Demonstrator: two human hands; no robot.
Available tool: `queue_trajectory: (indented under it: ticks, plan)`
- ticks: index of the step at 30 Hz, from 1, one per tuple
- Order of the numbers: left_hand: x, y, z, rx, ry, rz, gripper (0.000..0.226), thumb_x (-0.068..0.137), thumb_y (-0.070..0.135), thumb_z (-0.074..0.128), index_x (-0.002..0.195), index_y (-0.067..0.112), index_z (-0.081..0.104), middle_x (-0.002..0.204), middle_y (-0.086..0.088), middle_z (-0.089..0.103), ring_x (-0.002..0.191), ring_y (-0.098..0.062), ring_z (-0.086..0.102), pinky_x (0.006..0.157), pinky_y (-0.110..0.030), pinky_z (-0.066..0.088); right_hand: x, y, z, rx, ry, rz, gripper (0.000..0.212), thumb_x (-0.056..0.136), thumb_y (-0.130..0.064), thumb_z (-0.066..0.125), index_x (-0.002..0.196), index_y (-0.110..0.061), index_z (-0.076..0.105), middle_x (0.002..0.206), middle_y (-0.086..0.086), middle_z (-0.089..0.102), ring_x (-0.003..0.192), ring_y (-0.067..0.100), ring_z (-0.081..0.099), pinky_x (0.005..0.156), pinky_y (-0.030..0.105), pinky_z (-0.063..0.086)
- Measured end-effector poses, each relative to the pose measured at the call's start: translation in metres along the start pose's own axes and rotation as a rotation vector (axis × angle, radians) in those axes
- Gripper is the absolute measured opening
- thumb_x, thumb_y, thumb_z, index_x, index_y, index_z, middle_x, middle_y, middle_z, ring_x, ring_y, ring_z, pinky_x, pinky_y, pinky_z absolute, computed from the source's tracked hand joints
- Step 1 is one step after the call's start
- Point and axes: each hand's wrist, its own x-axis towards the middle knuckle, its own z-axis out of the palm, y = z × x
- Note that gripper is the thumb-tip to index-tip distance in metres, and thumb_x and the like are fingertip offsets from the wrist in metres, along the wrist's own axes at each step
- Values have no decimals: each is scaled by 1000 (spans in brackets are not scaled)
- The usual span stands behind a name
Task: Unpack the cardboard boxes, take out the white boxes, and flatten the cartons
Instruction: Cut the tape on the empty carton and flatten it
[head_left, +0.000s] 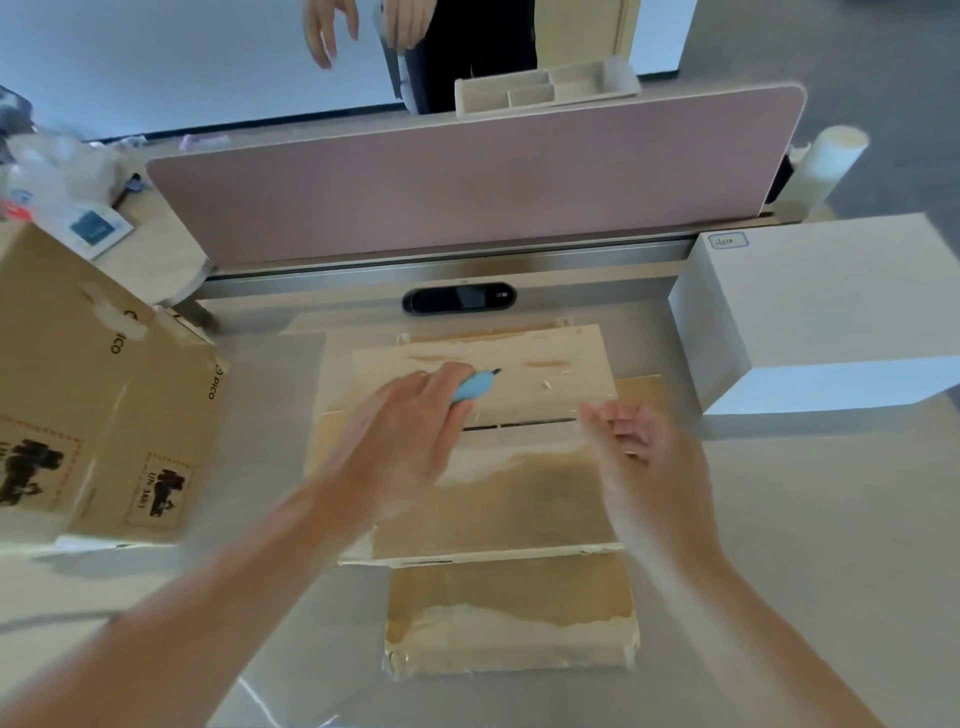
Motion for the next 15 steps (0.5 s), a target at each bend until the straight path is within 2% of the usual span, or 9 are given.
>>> queue_trajectory:
  ticks: [2, 4, 6, 9, 10, 13, 15]
  plan:
    - [11, 34, 13, -51, 27, -17, 23, 106, 29, 50, 122, 18, 61, 82, 1, 63, 74, -25, 56, 66, -41, 49, -7, -12, 10, 149, -176, 91, 22, 94, -52, 69, 90, -33, 77, 87, -15, 78, 84, 3, 74, 77, 21, 59]
    - [15, 61, 22, -50, 35, 20, 21, 105, 24, 51, 116, 14, 66, 84, -3, 69, 76, -26, 61, 66, -39, 47, -3, -20, 10, 245, -232, 172, 28, 94, -52, 68, 80, -33, 83, 85, -7, 80, 85, 8, 77, 81, 22, 61]
    - [18, 81, 29, 11, 21, 71, 27, 107, 26, 45, 117, 14, 68, 94, -3, 74, 83, -27, 64, 73, -36, 47, 2, -20, 4, 368, -244, 268, 28, 94, -49, 71, 79, -30, 84, 85, -3, 81, 85, 9, 78, 79, 18, 61]
    - [16, 101, 37, 40, -13, 153, 40, 106, 38, 44, 137, 20, 61, 121, 3, 74, 100, -24, 66, 89, -37, 47, 7, -6, -10, 461, -200, 357, 32, 98, -38, 68, 78, -18, 83, 78, -1, 79, 72, 7, 76, 67, 16, 58]
    - [14, 103, 40, 20, -49, 180, 45, 105, 41, 45, 144, 21, 57, 131, 4, 70, 109, -22, 64, 94, -37, 46, 9, 2, -17, 490, -175, 379, 33, 101, -34, 65, 80, -15, 83, 81, 2, 80, 74, 10, 76, 65, 17, 58]
    - [4, 90, 45, -17, -120, 187, 50, 104, 44, 44, 147, 22, 54, 144, 6, 60, 130, -21, 53, 106, -39, 42, 15, 38, -54, 417, -74, 376, 28, 104, -32, 61, 95, -11, 76, 89, 3, 81, 88, 18, 79, 82, 28, 61]
    - [1, 69, 47, -4, -122, 89, 56, 98, 54, 45, 144, 23, 52, 146, 6, 54, 135, -21, 47, 111, -40, 38, 13, 69, -83, 287, -47, 376, 23, 103, -30, 63, 105, -10, 75, 88, 0, 81, 86, 19, 80, 87, 30, 60]
